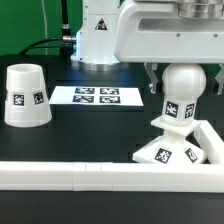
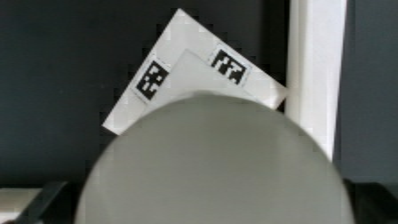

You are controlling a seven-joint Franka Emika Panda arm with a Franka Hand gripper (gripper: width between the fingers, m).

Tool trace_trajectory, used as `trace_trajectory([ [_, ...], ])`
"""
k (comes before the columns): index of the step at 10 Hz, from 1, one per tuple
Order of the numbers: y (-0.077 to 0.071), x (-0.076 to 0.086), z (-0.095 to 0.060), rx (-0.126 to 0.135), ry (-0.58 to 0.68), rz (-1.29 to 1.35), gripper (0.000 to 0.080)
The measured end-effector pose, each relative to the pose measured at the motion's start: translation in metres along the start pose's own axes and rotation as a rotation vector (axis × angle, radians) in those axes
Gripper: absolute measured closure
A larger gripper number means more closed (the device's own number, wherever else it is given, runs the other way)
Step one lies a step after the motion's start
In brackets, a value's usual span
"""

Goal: Assemble lamp

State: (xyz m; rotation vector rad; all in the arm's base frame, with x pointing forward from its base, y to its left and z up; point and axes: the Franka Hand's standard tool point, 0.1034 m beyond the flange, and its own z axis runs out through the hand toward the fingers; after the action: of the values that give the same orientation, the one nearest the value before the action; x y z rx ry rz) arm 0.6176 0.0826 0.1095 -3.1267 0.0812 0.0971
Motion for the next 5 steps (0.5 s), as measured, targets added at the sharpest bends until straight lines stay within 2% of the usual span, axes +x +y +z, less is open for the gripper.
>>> trace_trajectory([
  [1,0.001,-0.002,-0.001,0.0,0.0,-0.016,0.0111],
  [3,0.011,-0.016,-0.014,0.0,-0.002,-0.068,0.0102],
  [5,0.033,-0.034,-0.035,0.002,0.007,-0.139,0.0101],
])
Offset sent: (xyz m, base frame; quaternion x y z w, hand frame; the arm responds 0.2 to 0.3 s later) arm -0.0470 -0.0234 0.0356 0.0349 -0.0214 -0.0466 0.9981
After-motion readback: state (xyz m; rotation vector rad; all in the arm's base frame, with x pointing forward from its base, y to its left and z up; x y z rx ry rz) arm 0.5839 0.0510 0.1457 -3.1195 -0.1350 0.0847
